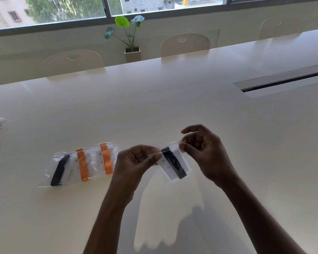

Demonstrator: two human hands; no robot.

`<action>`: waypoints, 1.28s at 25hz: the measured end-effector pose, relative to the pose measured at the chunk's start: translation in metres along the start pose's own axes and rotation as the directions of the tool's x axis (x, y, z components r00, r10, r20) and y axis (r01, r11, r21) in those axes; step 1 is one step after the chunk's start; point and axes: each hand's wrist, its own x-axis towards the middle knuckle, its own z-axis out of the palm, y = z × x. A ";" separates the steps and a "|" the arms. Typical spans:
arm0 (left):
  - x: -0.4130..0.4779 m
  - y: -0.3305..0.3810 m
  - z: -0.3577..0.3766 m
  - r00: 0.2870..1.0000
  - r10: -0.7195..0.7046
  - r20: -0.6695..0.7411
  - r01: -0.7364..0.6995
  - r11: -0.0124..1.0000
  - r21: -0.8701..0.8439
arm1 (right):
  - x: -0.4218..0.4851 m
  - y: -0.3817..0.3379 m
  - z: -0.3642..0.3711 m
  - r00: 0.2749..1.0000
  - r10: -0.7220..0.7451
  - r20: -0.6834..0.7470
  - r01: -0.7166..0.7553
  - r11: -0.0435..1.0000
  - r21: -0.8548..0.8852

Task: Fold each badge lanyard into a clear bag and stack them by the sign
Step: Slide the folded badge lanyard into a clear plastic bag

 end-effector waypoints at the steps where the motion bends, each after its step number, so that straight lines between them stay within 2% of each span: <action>1: -0.001 0.001 -0.001 1.000 0.002 -0.004 -0.002 1.000 0.021 | 0.000 -0.002 -0.002 1.000 -0.013 0.017 0.013 0.999 -0.037; 5: -0.001 0.002 -0.002 0.999 0.023 -0.044 -0.017 0.991 0.132 | -0.001 -0.004 -0.007 0.994 -0.068 0.082 0.086 0.965 -0.249; 10: -0.003 0.006 -0.001 1.000 -0.023 -0.014 0.025 0.979 0.204 | -0.005 0.000 0.000 0.996 -0.083 0.025 0.087 0.943 -0.320; 14: -0.004 0.009 -0.003 0.998 -0.057 0.015 0.053 0.980 0.190 | -0.008 0.000 -0.001 0.992 -0.122 -0.016 0.110 0.939 -0.327; 18: -0.003 0.010 -0.006 0.997 -0.048 -0.054 0.056 0.984 0.167 | -0.011 -0.003 -0.005 0.990 -0.104 0.094 0.128 0.941 -0.312; 21: -0.006 0.012 -0.004 0.997 -0.034 -0.068 0.049 0.973 0.226 | -0.013 -0.004 -0.008 0.987 -0.078 0.141 0.118 0.944 -0.307; 27: -0.016 0.019 -0.001 0.998 0.061 -0.020 -0.049 0.920 0.389 | -0.013 -0.002 -0.011 0.959 -0.023 0.281 0.112 0.946 -0.305; 32: -0.023 0.024 0.007 0.996 0.068 0.051 -0.082 0.934 0.347 | -0.013 -0.007 -0.008 0.943 -0.025 0.332 0.115 0.961 -0.253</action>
